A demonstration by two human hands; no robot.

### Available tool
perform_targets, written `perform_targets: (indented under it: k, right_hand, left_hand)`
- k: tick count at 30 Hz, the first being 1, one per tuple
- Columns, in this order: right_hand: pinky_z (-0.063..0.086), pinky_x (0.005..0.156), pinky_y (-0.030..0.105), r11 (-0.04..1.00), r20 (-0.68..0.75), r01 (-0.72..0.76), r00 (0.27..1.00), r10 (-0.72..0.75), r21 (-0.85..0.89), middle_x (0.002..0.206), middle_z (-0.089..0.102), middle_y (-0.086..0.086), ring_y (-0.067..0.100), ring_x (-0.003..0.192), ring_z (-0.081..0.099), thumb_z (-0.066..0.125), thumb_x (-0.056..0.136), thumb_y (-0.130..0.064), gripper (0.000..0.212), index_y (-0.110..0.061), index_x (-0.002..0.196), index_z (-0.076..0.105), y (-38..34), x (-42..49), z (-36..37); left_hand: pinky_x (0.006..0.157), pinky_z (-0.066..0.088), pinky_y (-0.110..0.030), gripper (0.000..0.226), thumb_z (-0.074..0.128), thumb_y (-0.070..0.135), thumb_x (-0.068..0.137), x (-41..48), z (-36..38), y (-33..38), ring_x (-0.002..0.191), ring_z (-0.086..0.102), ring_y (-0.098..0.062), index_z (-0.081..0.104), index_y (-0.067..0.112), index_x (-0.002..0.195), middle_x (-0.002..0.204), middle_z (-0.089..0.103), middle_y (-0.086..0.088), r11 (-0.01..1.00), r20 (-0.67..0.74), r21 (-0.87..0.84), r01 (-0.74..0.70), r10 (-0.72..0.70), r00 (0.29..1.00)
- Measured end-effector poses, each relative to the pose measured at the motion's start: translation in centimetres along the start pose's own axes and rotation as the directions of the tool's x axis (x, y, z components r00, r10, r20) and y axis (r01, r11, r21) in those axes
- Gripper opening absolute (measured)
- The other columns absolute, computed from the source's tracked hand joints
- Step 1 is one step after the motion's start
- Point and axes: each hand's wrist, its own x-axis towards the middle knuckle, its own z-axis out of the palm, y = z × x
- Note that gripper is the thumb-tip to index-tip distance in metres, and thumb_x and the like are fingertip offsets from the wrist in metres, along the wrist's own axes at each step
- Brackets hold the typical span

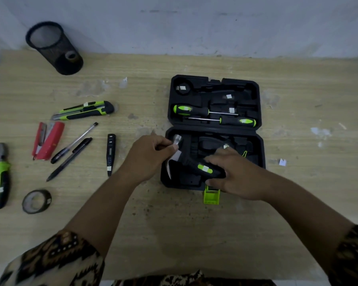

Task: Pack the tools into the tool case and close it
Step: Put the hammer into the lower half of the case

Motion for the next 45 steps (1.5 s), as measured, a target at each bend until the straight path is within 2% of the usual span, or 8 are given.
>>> perform_targets:
  k: [4, 12, 18, 22, 28, 32, 35, 45]
  right_hand:
    - [0.03, 0.083, 0.012, 0.998, -0.049, 0.029, 0.998, -0.032, -0.06, 0.108, 0.036, -0.004, 0.009, 0.102, 0.033, 0.069, 0.087, -0.037, 0.075, -0.024, 0.15, 0.032, 0.5, 0.4, 1.0]
    - [0.045, 0.086, 0.032, 0.994, -0.139, 0.099, 0.985, -0.104, -0.041, 0.102, 0.045, -0.008, 0.011, 0.099, 0.044, 0.073, 0.084, -0.034, 0.057, -0.041, 0.134, 0.046, 0.7, 0.3, 1.1]
    - [0.036, 0.082, 0.024, 0.995, -0.171, 0.091, 0.98, -0.098, -0.048, 0.107, 0.047, -0.003, 0.015, 0.097, 0.048, 0.067, 0.089, -0.032, 0.058, -0.036, 0.143, 0.045, 1.0, 0.6, 1.7]
    - [0.041, 0.089, 0.029, 0.993, -0.248, 0.086, 0.963, -0.104, -0.084, 0.109, 0.052, -0.003, 0.018, 0.104, 0.05, 0.071, 0.086, -0.031, 0.056, -0.027, 0.139, 0.052, 0.7, 0.4, 2.1]
    - [0.04, 0.077, 0.015, 0.998, -0.329, 0.051, 0.943, -0.038, 0.03, 0.102, 0.057, -0.012, 0.006, 0.097, 0.054, 0.078, 0.079, -0.035, 0.045, -0.022, 0.119, 0.064, 0.9, -0.5, 2.2]
    - [0.042, 0.083, 0.028, 1.0, -0.405, 0.022, 0.914, -0.021, -0.002, 0.099, 0.065, -0.002, 0.015, 0.099, 0.049, 0.08, 0.077, -0.028, 0.033, -0.018, 0.108, 0.073, 1.4, -1.6, 1.4]
    - [0.035, 0.081, 0.026, 0.998, -0.41, -0.066, 0.91, 0.056, -0.01, 0.1, 0.055, -0.001, 0.014, 0.1, 0.041, 0.081, 0.075, -0.03, 0.03, -0.021, 0.103, 0.075, 2.2, -2.0, 1.0]
    - [0.049, 0.079, 0.037, 0.999, -0.379, -0.022, 0.925, 0.032, 0.03, 0.091, 0.066, 0.007, 0.026, 0.095, 0.056, 0.086, 0.069, -0.025, 0.031, -0.01, 0.094, 0.078, 2.4, -1.5, 0.9]
  left_hand:
    - [0.06, 0.039, 0.001, 0.019, 0.065, 0.032, 0.092, -0.1, 0.3, 0.0, 0.07, 0.057, 0.005, 0.074, 0.016, 0.095, 0.082, 0.068, 0.007, 0.976, -0.069, 0.205, -0.066, 0.081, 0.994]
    - [0.065, 0.034, -0.001, 0.017, 0.067, 0.029, 0.089, 0.3, 1.4, -0.6, 0.073, 0.048, -0.006, 0.071, 0.013, 0.089, 0.082, 0.056, 0.002, 0.92, -0.142, 0.363, -0.146, 0.21, 0.967]
    - [0.062, 0.035, -0.004, 0.004, 0.074, 0.021, 0.083, 0.0, 1.6, -1.1, 0.073, 0.055, -0.003, 0.071, 0.019, 0.082, 0.086, 0.061, 0.003, 0.91, -0.01, 0.369, -0.191, 0.209, 0.978]
    - [0.067, 0.041, -0.017, 0.014, 0.075, 0.03, 0.082, 0.3, 1.4, -1.6, 0.082, 0.05, -0.008, 0.069, 0.021, 0.091, 0.089, 0.055, 0.003, 0.88, -0.043, 0.426, -0.208, 0.249, 0.967]
    - [0.082, 0.046, -0.031, 0.031, 0.072, 0.041, 0.082, 0.0, 2.8, 0.1, 0.099, 0.051, -0.015, 0.07, 0.02, 0.105, 0.1, 0.06, 0.002, 0.791, 0.125, 0.481, -0.379, 0.366, 0.922]
    - [0.083, 0.046, -0.034, 0.036, 0.068, 0.046, 0.085, 0.1, 4.0, 0.8, 0.098, 0.05, -0.015, 0.071, 0.021, 0.111, 0.103, 0.06, 0.003, 0.755, 0.229, 0.474, -0.453, 0.391, 0.892]
    - [0.084, 0.043, -0.032, 0.035, 0.066, 0.05, 0.085, 0.5, 4.6, 1.4, 0.098, 0.048, -0.014, 0.07, 0.026, 0.11, 0.102, 0.058, 0.005, 0.734, 0.282, 0.484, -0.476, 0.385, 0.879]
    - [0.084, 0.037, -0.035, 0.036, 0.063, 0.058, 0.081, 1.2, 4.9, 2.7, 0.101, 0.046, -0.016, 0.069, 0.032, 0.105, 0.106, 0.056, 0.008, 0.647, 0.358, 0.602, -0.467, 0.304, 0.883]
